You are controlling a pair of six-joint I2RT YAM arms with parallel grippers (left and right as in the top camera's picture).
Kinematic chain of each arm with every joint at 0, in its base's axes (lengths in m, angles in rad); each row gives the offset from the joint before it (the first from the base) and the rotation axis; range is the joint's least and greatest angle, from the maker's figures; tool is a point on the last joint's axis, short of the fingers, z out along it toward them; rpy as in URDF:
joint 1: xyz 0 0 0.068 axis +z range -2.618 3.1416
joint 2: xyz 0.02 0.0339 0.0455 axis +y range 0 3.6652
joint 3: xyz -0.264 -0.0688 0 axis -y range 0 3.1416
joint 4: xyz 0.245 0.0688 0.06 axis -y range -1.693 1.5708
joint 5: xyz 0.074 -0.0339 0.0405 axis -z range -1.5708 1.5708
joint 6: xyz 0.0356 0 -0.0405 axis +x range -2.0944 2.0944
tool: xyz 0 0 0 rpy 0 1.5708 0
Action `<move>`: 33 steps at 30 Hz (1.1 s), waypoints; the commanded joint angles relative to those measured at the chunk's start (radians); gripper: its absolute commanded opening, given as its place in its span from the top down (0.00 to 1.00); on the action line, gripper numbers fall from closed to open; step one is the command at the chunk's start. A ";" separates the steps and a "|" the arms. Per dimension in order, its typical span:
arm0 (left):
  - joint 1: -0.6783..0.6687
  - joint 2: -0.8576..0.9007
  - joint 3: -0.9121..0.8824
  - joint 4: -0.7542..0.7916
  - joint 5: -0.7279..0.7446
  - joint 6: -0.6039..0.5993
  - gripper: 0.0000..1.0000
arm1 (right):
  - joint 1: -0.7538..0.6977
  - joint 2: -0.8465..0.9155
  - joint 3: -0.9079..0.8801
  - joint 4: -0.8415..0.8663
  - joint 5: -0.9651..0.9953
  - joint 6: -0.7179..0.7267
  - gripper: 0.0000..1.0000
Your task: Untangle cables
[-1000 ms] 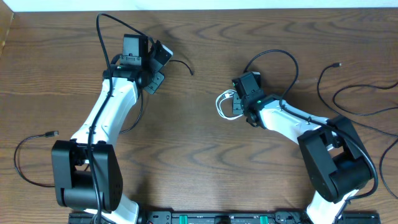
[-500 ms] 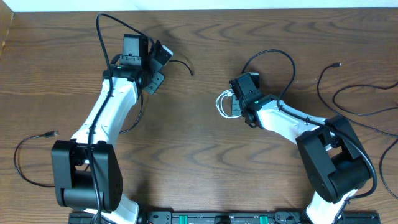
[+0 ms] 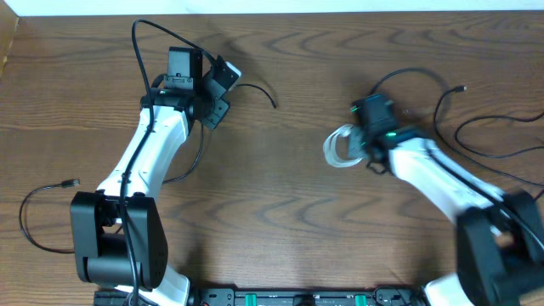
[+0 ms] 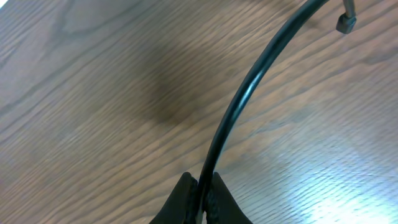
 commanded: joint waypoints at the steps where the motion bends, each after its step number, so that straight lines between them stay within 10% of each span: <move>1: 0.004 0.001 -0.008 -0.006 0.092 -0.019 0.92 | -0.103 -0.130 0.008 0.003 0.074 -0.050 0.99; 25: 0.001 0.001 -0.010 -0.078 0.175 -0.047 0.92 | -0.745 -0.182 0.008 0.010 0.097 -0.187 0.99; 29: -0.010 0.003 -0.010 -0.077 0.201 -0.048 0.92 | -0.762 -0.182 0.008 -0.024 0.097 -0.194 0.42; 33: -0.029 0.004 -0.010 -0.077 0.201 -0.048 0.92 | -0.761 -0.182 0.008 -0.035 0.087 -0.194 0.35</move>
